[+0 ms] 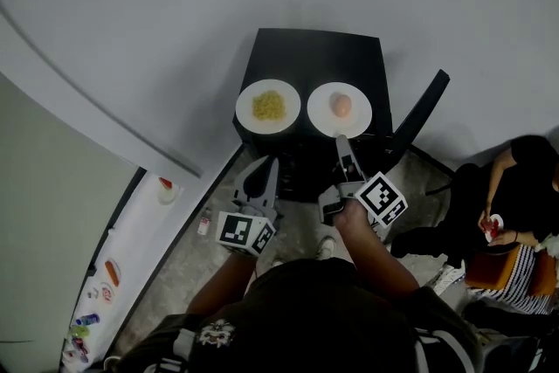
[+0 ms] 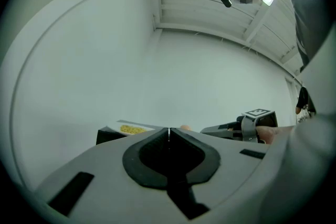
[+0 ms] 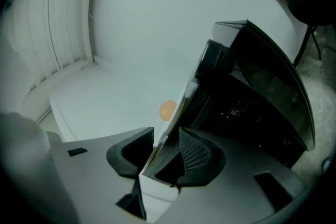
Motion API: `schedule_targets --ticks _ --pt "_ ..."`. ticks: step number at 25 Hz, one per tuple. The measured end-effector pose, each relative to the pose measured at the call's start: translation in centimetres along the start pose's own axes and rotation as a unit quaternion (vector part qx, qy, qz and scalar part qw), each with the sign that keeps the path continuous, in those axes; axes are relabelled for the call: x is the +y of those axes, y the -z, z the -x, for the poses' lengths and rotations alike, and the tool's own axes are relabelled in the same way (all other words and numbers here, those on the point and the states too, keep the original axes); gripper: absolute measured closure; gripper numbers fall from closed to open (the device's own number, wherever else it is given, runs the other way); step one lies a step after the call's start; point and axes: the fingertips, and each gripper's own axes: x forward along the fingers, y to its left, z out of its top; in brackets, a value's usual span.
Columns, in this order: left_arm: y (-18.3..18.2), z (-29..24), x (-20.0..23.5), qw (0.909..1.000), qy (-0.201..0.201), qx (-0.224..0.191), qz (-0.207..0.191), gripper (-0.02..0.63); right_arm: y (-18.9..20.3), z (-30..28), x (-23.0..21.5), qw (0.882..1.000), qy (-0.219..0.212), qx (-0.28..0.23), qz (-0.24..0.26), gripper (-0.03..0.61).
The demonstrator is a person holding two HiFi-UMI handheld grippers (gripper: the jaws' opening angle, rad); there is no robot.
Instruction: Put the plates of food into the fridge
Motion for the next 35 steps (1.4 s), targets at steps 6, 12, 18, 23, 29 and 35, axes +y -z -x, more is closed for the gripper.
schedule_targets --ticks 6,12,18,23,29,35 --pt "1.0 0.0 -0.8 0.9992 0.009 0.02 -0.034 0.592 -0.5 -0.2 0.2 0.999 0.003 -0.012 -0.039 0.42" --pt "1.7 -0.2 -0.9 0.9988 0.014 0.031 -0.034 0.592 -0.9 -1.1 -1.5 0.993 0.023 -0.019 -0.113 0.443" --pt "2.3 0.7 -0.5 0.9984 0.01 0.042 -0.036 0.592 -1.0 -1.3 -1.1 0.989 0.024 -0.02 -0.145 0.477" --pt "2.2 1.2 -0.7 0.9985 0.011 0.041 -0.036 0.591 -0.9 -1.0 -1.4 0.985 0.033 -0.027 -0.168 0.505" --pt "2.2 1.2 -0.5 0.9985 0.015 0.037 -0.037 0.592 -1.0 -1.1 -1.0 0.983 0.023 -0.034 -0.18 0.535" --pt "2.4 0.7 -0.4 0.9985 0.026 0.036 -0.033 0.591 -1.0 -1.1 -1.1 0.984 0.015 -0.035 -0.172 0.537"
